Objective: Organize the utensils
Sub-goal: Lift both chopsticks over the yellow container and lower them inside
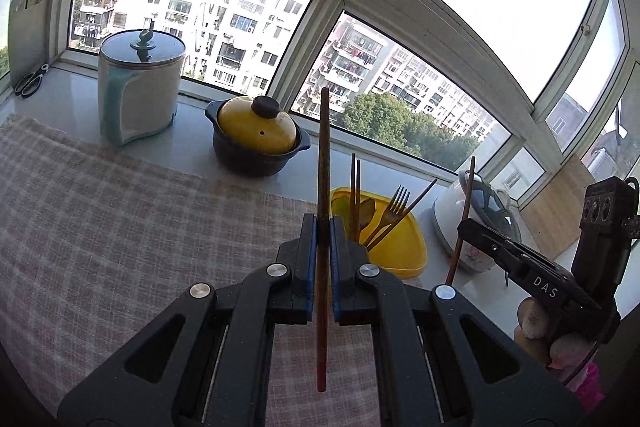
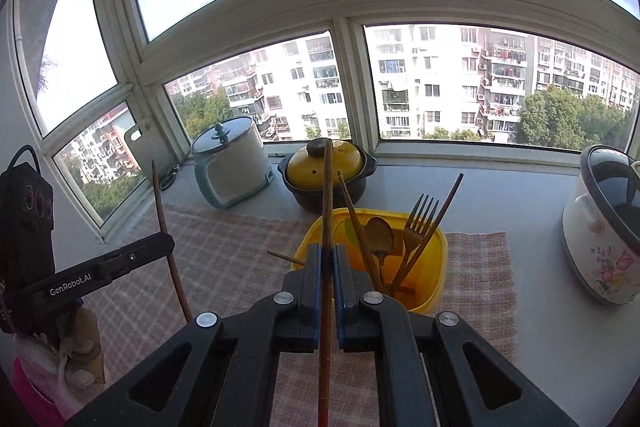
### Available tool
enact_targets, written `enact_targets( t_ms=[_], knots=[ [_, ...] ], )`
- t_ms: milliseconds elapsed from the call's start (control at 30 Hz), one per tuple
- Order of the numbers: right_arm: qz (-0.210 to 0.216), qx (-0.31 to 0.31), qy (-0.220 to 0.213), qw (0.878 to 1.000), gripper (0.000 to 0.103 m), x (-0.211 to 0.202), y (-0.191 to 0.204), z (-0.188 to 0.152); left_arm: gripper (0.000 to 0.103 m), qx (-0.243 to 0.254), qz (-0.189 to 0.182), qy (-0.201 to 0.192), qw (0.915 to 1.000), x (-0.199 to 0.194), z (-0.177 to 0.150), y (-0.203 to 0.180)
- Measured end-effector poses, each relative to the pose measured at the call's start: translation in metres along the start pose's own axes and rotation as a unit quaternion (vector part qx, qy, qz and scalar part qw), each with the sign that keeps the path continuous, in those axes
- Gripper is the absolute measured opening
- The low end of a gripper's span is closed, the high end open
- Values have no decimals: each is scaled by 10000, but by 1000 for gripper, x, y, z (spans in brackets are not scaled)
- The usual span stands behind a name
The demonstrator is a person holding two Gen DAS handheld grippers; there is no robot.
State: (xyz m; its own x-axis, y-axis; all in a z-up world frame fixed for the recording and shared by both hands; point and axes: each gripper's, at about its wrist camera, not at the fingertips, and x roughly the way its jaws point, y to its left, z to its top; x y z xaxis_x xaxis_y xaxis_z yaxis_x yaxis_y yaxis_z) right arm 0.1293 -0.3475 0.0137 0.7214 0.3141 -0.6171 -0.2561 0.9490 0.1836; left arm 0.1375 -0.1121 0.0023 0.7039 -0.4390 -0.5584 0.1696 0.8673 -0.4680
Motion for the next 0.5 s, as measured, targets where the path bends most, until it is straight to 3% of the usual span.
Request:
enact_targets(
  t_ms=[500],
  knots=[
    [-85, 21, -511, 9987, 3, -4, -34, 42, 4, 232, -15, -382, 9990, 33, 50, -45]
  ],
)
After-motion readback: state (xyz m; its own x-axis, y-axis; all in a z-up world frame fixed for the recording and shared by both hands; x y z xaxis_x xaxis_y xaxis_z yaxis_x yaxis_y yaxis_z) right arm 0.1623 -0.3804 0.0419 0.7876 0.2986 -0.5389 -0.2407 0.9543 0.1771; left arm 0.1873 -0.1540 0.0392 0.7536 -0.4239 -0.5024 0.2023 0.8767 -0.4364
